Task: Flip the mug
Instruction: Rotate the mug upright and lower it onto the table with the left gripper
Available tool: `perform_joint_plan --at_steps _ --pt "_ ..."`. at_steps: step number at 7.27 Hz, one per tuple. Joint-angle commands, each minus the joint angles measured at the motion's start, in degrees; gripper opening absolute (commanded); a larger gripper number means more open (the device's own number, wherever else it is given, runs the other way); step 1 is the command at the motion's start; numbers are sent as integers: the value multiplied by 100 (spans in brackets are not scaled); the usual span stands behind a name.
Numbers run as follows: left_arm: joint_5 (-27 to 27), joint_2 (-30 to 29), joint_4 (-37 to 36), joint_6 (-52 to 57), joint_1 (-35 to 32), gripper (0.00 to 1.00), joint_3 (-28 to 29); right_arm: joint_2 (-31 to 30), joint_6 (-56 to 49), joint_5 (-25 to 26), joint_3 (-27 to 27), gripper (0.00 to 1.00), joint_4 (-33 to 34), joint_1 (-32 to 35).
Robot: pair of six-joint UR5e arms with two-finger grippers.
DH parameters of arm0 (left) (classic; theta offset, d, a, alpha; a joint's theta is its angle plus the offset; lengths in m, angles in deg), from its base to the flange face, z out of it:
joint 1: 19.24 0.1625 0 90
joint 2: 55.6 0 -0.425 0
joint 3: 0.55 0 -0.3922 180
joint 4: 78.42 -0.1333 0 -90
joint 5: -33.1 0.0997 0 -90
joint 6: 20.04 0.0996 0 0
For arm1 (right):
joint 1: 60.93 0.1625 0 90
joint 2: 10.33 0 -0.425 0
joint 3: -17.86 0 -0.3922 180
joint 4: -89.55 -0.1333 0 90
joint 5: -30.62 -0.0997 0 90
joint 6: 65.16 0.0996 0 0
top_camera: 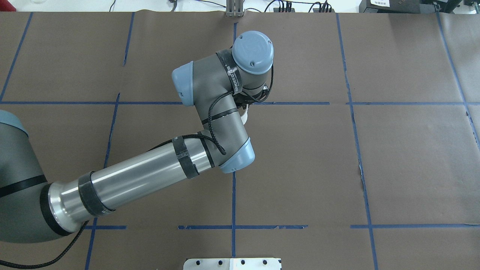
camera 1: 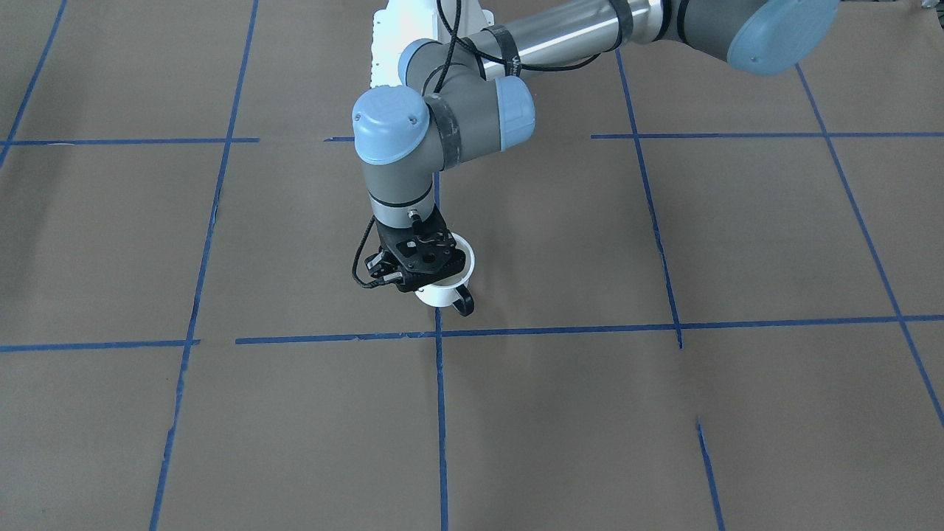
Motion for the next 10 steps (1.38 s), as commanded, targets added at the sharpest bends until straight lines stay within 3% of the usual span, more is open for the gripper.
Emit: perform_joint_plan --at_steps 1,5,6,7,9,10 --pt "17 -125 -284 -354 282 0 313 0 -2 0 0 100 0 0" --pt "271 -133 -276 -401 327 0 278 0 -2 0 0 100 0 0" --pt "281 -116 -276 -367 327 63 269 0 -2 0 0 100 0 0" --pt "298 -98 -276 -340 327 100 243 0 -2 0 0 100 0 0" --pt "316 94 -346 -244 327 100 -124 0 -2 0 0 100 0 0" --pt "325 130 -764 -165 310 100 -466 0 -2 0 0 100 0 0"
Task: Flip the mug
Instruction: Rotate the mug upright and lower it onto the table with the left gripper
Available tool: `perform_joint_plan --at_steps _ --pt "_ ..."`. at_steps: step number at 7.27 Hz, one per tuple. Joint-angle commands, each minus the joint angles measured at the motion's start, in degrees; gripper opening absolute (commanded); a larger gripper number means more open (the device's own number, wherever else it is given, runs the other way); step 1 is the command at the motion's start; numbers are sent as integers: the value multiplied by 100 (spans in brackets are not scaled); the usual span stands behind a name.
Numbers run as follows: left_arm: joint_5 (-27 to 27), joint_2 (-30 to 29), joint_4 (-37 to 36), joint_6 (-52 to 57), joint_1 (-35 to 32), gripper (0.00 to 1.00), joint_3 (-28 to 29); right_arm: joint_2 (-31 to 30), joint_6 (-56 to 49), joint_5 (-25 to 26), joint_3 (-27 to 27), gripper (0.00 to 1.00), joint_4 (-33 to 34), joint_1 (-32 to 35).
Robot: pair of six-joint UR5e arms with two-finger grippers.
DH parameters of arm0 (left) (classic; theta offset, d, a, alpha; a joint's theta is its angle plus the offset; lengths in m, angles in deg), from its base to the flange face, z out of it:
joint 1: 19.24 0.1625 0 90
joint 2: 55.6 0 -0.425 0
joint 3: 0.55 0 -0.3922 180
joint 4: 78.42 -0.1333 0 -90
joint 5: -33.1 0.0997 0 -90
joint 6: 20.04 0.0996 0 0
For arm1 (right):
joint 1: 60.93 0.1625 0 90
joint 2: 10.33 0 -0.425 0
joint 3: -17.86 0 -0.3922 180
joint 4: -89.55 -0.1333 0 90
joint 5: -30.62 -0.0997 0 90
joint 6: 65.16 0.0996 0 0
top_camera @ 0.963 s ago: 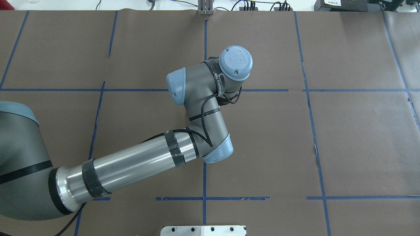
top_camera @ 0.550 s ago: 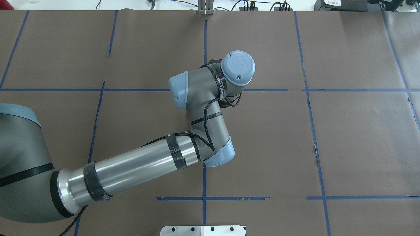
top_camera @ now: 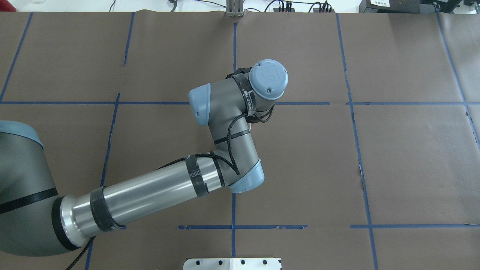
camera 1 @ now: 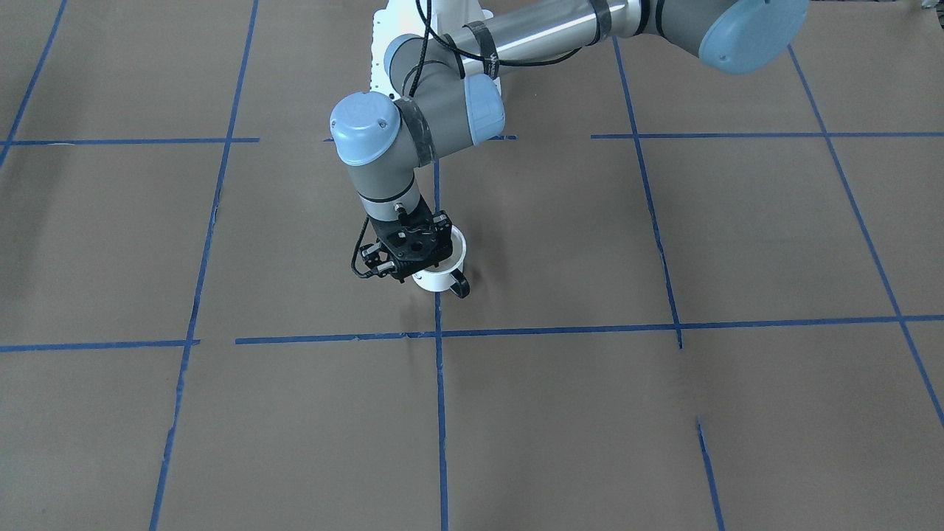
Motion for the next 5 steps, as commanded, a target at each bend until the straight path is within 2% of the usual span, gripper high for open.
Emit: perform_joint_plan --at_steps 1,3,4,5 --pt "21 313 -744 156 -84 100 -1096 0 9 0 0 100 0 0" --pt "4 412 -1448 454 -451 100 -2084 0 0 0 0 100 0 0" --pt "-5 446 -1643 472 -645 100 -2280 0 0 0 0 100 0 0" --pt "-22 847 -1662 725 -847 100 -2708 0 0 0 0 100 0 0"
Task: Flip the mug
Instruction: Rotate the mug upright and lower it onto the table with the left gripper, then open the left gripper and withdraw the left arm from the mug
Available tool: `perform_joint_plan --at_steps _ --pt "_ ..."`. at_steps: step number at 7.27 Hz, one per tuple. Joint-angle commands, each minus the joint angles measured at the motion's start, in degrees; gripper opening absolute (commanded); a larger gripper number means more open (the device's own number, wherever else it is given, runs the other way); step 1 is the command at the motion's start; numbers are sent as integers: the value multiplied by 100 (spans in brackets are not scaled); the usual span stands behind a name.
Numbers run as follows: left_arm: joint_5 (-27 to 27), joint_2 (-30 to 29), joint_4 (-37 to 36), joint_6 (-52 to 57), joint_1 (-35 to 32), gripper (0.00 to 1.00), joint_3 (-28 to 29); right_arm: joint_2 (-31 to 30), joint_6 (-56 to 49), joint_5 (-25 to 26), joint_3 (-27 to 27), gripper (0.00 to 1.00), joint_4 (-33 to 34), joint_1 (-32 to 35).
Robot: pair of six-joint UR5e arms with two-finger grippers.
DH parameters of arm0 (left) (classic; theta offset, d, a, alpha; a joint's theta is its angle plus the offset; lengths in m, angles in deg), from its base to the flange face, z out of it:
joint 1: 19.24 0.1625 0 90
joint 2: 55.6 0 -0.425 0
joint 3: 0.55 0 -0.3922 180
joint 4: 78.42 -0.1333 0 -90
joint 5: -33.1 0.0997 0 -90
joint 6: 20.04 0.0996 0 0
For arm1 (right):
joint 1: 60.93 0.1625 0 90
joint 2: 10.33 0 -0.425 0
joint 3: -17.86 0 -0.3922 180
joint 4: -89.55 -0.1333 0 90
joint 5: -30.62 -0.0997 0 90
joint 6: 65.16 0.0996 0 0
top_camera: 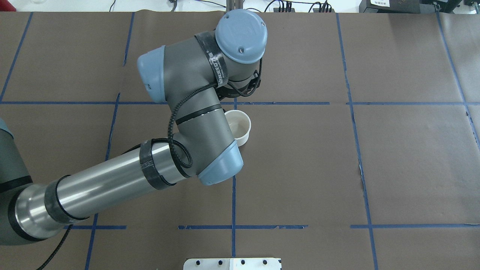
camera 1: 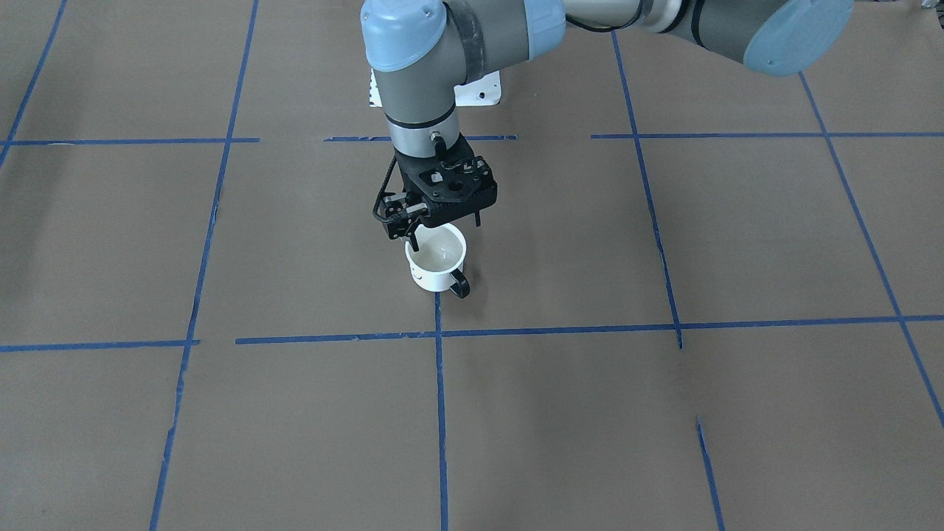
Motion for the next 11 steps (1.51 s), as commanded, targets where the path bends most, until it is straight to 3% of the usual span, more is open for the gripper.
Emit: perform_joint_plan --at_steps 1,2,4,6,8,9,11 --pt "-36 968 -159 825 -562 100 -1322 0 0 0 0 100 0 0" --pt "-71 1470 -98 1405 -965 100 -1800 0 0 0 0 100 0 0" --pt "-1076 2610 758 3448 -2123 100 -1796 0 0 0 0 100 0 0" --pt "-1431 3842 1744 4989 -3057 100 -1743 0 0 0 0 100 0 0" --pt "-1810 4749 1827 6800 -4049 100 -1752 0 0 0 0 100 0 0" --pt "-2429 5249 1845 7277 -4620 100 -1726 0 0 0 0 100 0 0" --pt "-3083 6025 1915 8981 -5727 100 -1429 0 8 0 0 100 0 0"
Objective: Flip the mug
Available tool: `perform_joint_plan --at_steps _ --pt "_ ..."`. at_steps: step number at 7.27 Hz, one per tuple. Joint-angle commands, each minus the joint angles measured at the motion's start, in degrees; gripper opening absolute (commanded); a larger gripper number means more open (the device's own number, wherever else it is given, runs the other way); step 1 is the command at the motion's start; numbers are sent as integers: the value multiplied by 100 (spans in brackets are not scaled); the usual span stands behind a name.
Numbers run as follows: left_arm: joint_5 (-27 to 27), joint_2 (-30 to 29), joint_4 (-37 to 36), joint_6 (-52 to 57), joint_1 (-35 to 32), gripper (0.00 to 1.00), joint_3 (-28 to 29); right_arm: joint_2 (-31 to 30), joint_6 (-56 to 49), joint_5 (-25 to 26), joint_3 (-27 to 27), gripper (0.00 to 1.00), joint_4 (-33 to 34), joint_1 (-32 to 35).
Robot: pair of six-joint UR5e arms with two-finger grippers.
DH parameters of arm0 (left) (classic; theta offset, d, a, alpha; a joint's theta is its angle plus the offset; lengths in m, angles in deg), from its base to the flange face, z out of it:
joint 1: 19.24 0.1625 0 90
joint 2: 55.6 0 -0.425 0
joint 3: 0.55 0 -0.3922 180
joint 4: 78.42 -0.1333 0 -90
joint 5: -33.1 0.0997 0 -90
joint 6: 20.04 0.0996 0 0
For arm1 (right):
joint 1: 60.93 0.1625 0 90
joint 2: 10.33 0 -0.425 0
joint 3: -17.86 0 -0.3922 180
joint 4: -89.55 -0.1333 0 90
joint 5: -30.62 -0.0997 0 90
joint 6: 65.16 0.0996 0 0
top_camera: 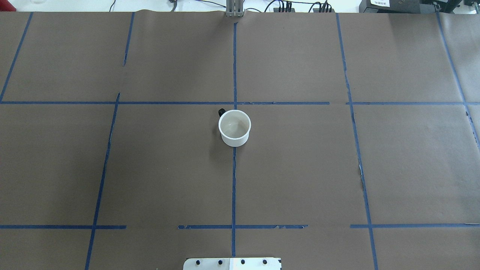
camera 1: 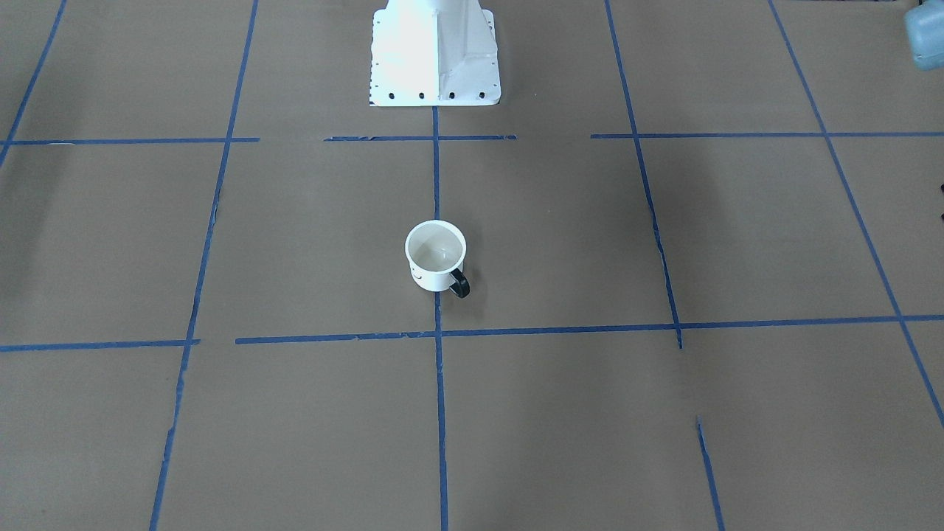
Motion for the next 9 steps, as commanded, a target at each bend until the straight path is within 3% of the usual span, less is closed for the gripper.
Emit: perform_joint_plan --at_steps 1,2,4,9 --pt "-637 544 -39 931 -751 100 341 0 -2 0 0 100 0 0" --pt "-665 884 -22 957 -752 100 325 0 -2 0 0 100 0 0" --pt "-656 826 -774 992 -743 100 360 0 -2 0 0 100 0 0" --pt "-683 1132 -525 1195 -752 100 412 0 -2 0 0 100 0 0"
